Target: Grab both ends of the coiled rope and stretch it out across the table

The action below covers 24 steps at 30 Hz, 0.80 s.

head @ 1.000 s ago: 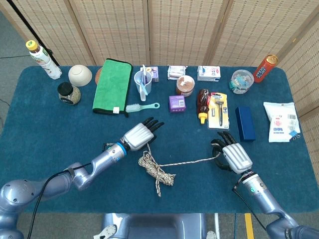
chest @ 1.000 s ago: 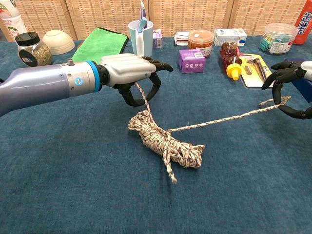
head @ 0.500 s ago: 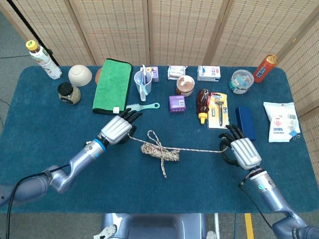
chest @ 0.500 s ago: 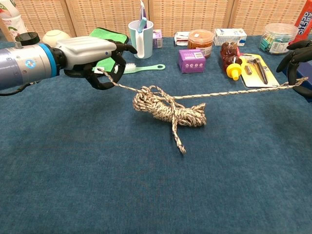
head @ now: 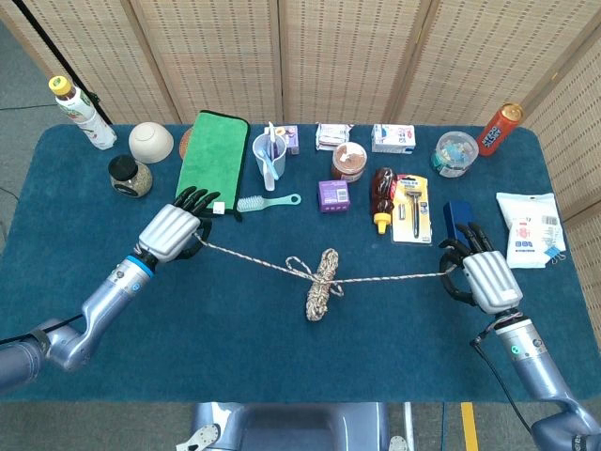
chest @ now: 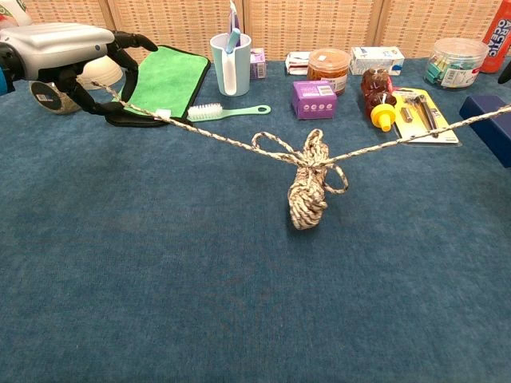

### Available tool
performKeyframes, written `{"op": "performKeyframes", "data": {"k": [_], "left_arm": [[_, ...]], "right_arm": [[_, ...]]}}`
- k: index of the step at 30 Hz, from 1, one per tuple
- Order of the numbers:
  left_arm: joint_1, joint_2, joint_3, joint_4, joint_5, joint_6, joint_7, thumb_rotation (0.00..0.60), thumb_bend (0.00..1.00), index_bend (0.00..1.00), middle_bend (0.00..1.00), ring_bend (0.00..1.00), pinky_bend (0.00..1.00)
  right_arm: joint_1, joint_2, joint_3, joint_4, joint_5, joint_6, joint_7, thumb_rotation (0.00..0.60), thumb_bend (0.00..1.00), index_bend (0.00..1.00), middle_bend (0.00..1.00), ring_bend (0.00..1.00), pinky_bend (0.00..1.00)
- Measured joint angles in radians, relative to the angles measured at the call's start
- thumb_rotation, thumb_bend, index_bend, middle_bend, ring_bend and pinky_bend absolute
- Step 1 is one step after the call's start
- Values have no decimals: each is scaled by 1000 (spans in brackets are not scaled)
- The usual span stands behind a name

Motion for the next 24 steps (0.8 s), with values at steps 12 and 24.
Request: {"op": "performKeyframes", "data": {"k": [12, 24], "left_arm": [[57, 83, -8, -2, -19, 34, -27, 600, 445, 834, 68, 0, 0], [135, 154, -10, 23, -59, 59, -62, 600, 445, 834, 67, 0, 0]], "right_arm": [[-27, 38, 10, -3, 27, 13, -13, 600, 514, 696, 311, 88, 0], [-45, 58, 20, 8, 49, 17, -21, 600, 514, 698, 313, 90, 0]]}}
